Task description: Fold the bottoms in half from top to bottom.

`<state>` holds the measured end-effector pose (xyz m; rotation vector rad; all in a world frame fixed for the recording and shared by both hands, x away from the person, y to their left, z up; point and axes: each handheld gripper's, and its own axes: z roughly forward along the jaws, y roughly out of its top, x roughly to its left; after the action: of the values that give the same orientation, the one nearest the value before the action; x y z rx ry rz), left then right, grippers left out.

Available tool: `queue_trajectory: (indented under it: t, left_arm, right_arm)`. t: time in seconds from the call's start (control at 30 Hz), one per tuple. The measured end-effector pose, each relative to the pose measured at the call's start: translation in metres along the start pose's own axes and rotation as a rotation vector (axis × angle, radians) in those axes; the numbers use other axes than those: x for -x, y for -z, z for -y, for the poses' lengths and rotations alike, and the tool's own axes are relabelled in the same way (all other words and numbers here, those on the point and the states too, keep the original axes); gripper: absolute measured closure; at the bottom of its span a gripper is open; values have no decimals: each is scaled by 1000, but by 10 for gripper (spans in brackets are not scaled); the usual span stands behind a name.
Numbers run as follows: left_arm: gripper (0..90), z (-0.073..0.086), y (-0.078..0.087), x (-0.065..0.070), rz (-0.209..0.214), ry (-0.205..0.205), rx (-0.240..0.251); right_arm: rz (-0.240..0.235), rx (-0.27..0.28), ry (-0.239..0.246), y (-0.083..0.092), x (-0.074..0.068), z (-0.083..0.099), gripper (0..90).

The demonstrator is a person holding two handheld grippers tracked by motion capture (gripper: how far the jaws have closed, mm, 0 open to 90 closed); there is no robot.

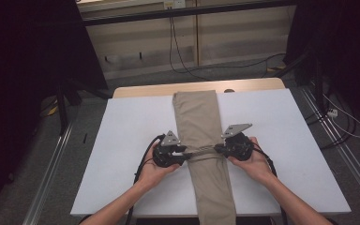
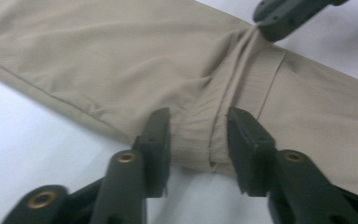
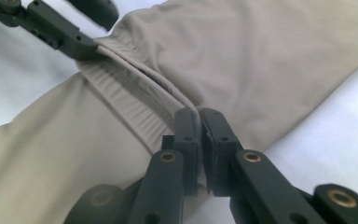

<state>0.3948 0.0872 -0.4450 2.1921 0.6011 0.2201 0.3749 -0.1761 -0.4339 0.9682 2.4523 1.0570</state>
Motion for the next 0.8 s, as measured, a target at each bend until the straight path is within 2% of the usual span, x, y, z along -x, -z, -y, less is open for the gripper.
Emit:
queue_trajectory:
  t: [0.1, 0.13, 0.2, 0.23, 0.3, 0.33, 0.37, 0.47, 0.5, 0.53, 0.57, 0.63, 0.7, 0.8]
  left_arm:
    - [701, -2, -4, -1, 8, 13, -15]
    - [748, -6, -4, -2, 8, 7, -13]
    - [842, -11, -4, -7, -1, 34, -7]
    - [863, -13, -6, -11, 8, 51, -13]
    - [874, -17, -8, -16, 8, 68, -12]
    - [875, -18, -9, -18, 9, 80, -16]
    - [875, -20, -10, -20, 11, 83, -25]
    - [876, -23, -13, -25, 8, 110, -33]
    - [876, -24, -15, -26, 5, 110, -27]
    - [876, -25, -16, -27, -1, 107, -27]
    - [877, -24, -16, -28, 11, 109, -22]
    - [876, -22, -15, -29, 23, 118, -11]
    - [876, -21, -13, -28, 33, 116, -9]
    - [877, -21, -9, -24, 37, 101, -9]
  right_arm:
    - [4, 10, -4, -2, 0, 1, 866]
    - [0, 13, -9, -2, 0, 1, 861]
    - [-20, 16, -22, -3, 0, 3, 794]
    - [-36, 8, -23, -4, -2, 4, 743]
    - [-40, -9, -5, -7, -5, 6, 709]
    - [-44, -8, -2, -9, -6, 6, 681]
    - [-54, -1, -2, -9, -6, 5, 608]
    - [-67, 11, 9, -9, -9, 3, 532]
    - [-64, 7, 21, -10, -10, 3, 531]
    - [-45, -3, 26, -11, -12, 3, 590]
    - [-28, -10, 25, -12, -12, 3, 640]
    - [-22, 3, 6, -12, -9, 3, 732]
    - [-25, 16, -1, -11, -5, 3, 783]
    - [-18, 22, 2, -9, -5, 2, 805]
